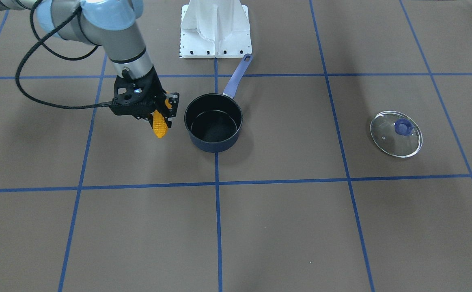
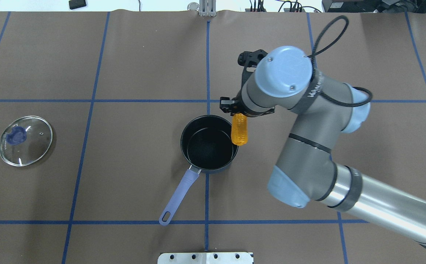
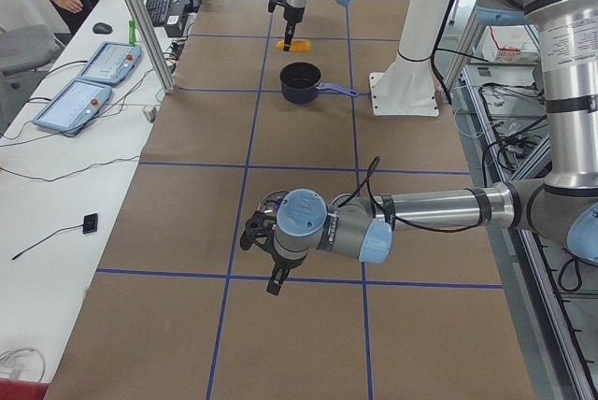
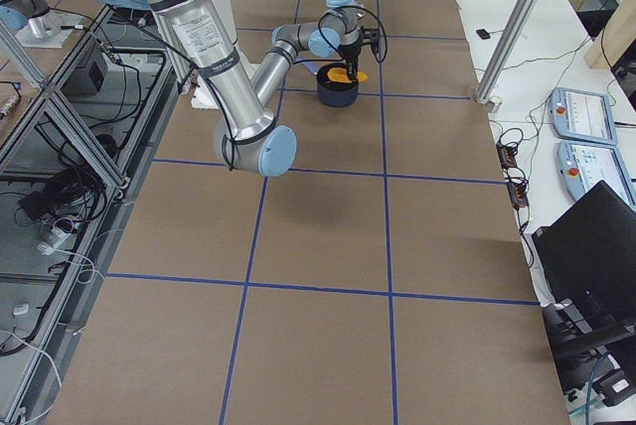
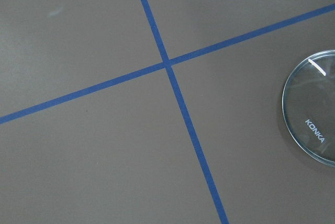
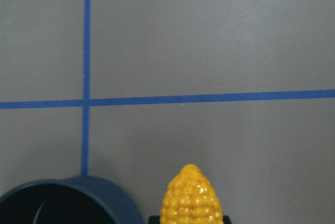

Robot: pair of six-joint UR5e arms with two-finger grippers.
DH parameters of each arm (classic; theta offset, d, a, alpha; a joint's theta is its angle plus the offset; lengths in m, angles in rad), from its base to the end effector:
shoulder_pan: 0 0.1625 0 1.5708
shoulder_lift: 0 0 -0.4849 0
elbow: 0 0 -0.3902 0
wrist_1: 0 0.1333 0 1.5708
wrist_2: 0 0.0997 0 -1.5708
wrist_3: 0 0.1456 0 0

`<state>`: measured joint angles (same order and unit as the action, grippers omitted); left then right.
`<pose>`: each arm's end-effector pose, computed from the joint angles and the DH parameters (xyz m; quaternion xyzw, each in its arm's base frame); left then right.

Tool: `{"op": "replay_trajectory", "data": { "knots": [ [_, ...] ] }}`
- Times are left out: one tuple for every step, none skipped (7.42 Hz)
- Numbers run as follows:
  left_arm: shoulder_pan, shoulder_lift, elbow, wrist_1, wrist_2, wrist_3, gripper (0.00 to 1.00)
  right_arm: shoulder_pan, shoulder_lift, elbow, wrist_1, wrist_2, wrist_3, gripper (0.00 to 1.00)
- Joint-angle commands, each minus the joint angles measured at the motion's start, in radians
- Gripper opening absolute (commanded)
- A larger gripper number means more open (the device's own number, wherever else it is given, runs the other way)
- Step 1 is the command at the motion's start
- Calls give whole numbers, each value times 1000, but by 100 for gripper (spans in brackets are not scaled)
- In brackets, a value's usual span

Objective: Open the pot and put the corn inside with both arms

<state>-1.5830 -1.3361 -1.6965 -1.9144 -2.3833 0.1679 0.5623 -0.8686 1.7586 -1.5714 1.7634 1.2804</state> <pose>-0.0324 -0.3950 0.7508 0.1424 0.3812 0.1171 0.9059 -0.5636 -0.4798 0.2421 0.0980 -0.4258 0.0808 0.8959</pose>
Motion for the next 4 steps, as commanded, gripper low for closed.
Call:
{"op": "replay_trajectory", "data": {
  "knots": [
    [1,8,5,0,0,-1,98,-99,149,-193,4,-138,92,0],
    [1,8,5,3,0,-1,98,-123,140,-202,5,-150,96,34],
    [1,8,5,3,0,-1,98,-143,122,-202,7,-185,99,99],
    [1,8,5,3,0,-1,98,-150,123,-200,7,-214,115,100]
  ]
}}
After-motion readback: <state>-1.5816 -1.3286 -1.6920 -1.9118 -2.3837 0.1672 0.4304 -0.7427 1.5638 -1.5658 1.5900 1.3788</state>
